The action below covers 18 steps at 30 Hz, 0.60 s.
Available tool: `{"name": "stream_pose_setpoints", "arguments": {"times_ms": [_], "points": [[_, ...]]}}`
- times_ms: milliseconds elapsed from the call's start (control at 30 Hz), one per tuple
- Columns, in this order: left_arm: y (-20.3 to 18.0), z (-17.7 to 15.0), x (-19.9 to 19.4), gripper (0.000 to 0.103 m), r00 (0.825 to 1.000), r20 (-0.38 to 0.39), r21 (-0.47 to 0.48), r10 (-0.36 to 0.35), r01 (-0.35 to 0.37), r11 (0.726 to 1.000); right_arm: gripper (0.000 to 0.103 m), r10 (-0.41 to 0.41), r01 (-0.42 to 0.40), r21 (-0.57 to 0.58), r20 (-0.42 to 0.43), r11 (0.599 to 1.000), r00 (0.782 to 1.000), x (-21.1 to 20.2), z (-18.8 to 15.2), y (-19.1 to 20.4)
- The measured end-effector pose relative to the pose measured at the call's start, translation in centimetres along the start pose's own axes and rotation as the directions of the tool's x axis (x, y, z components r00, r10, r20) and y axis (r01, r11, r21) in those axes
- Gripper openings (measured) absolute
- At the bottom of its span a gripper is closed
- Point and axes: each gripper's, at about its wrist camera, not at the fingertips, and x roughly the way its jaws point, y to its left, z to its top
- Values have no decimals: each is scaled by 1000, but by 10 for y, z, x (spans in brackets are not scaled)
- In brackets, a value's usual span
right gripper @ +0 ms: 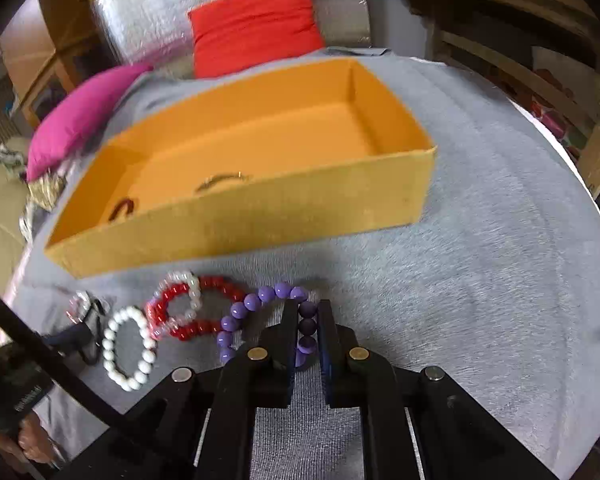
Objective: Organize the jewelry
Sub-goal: 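Carry the hair tie and purple bracelet into the box and open both tools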
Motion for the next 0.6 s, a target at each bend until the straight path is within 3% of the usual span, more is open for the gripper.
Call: {"name": "stream_pose_setpoints", "arguments": {"times_ms": [200,600], "points": [[3,2,8,7,1000,-24,-23,12,-12,1000,10,44,-46,58,37,997,998,-16,1,-8],[-8,5,7,6,1000,9,9,25,-25,1000,10,106,-114,104,85,988,991,-32,-1,-10]]}}
